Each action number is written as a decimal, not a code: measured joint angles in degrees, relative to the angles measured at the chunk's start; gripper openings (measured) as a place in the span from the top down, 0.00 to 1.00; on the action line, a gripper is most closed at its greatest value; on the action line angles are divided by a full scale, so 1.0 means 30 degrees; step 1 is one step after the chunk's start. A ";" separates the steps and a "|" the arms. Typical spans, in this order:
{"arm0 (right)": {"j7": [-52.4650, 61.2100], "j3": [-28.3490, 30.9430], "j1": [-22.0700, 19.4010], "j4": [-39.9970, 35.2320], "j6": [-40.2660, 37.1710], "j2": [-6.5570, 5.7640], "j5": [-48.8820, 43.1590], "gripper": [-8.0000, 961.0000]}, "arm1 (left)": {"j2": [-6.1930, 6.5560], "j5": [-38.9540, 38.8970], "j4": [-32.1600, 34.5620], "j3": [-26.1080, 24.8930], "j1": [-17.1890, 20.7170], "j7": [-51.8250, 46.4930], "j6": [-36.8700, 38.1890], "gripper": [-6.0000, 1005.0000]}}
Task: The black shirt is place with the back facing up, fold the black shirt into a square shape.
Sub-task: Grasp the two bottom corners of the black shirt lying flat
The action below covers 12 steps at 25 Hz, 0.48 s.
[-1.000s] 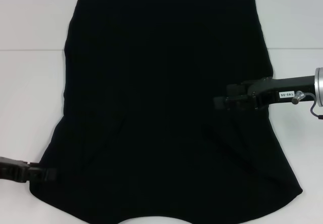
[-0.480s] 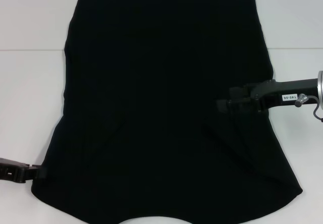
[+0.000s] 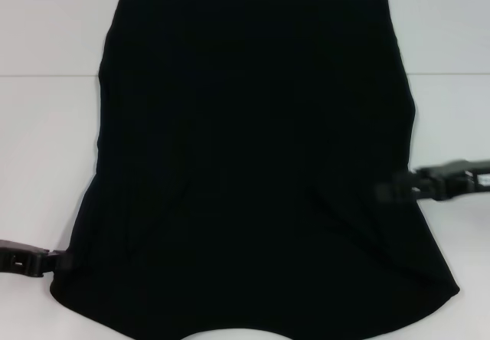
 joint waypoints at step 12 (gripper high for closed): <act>0.1593 0.0312 -0.2947 0.0515 -0.2577 -0.1413 -0.0817 0.17 | -0.0068 -0.0176 -0.0796 -0.0011 -0.0133 0.0102 -0.0529 0.99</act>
